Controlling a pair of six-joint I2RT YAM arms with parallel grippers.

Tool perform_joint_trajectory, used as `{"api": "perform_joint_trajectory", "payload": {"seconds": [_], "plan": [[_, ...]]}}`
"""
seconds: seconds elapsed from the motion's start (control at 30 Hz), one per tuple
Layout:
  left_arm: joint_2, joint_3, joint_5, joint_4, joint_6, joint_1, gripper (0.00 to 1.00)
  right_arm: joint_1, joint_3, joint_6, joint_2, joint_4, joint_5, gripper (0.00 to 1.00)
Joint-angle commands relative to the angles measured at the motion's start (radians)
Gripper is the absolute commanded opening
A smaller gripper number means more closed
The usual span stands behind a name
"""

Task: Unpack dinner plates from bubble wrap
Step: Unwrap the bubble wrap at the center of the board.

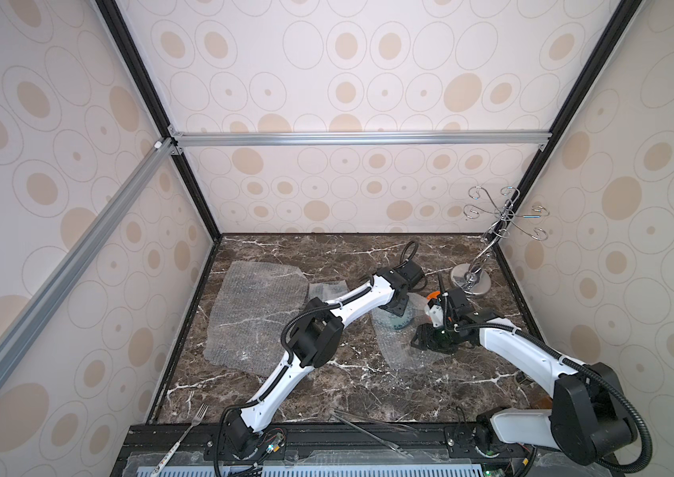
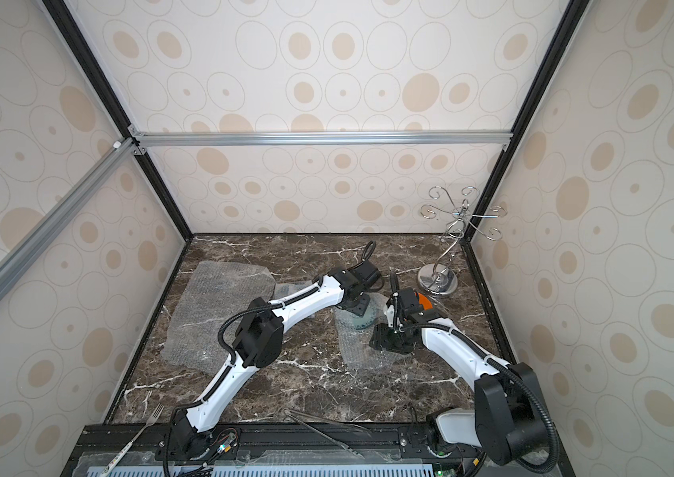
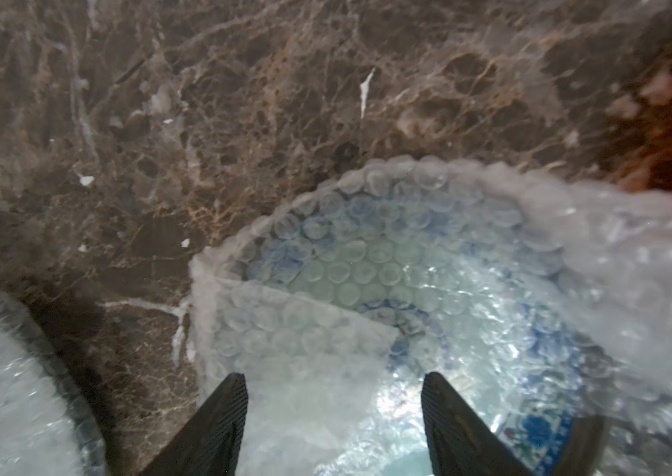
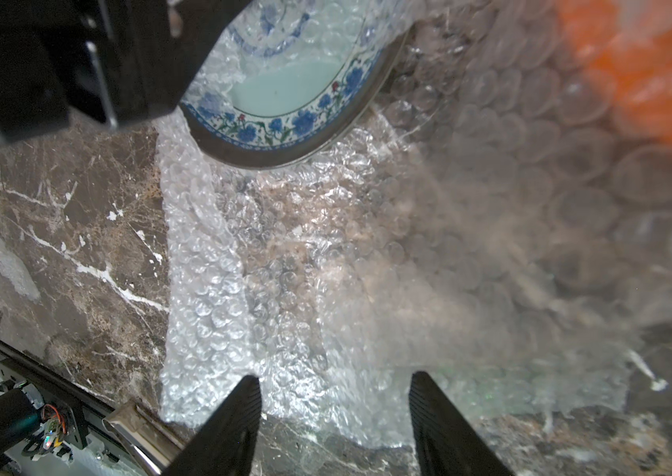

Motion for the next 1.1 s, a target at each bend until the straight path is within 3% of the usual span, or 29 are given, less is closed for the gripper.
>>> {"api": "perform_joint_trajectory", "payload": {"seconds": [0.0,0.27,0.43,0.77,1.07], "plan": [[0.001,0.057,-0.074,-0.052,0.013,-0.001,0.69,0.001,0.014,-0.002,-0.006,-0.010,-0.001,0.61],[0.010,0.060,-0.095,-0.063,0.020,-0.001,0.66,0.001,-0.001,0.005,0.005,0.013,-0.011,0.61],[0.003,0.062,-0.102,-0.067,0.024,-0.001,0.56,0.001,-0.002,0.004,0.004,0.012,-0.009,0.61],[-0.029,0.059,-0.129,-0.093,0.033,0.003,0.15,0.001,-0.001,0.005,0.004,0.011,-0.010,0.61],[-0.072,0.021,-0.138,-0.096,0.041,0.021,0.06,0.001,-0.001,0.006,-0.002,0.001,-0.007,0.61]]}}
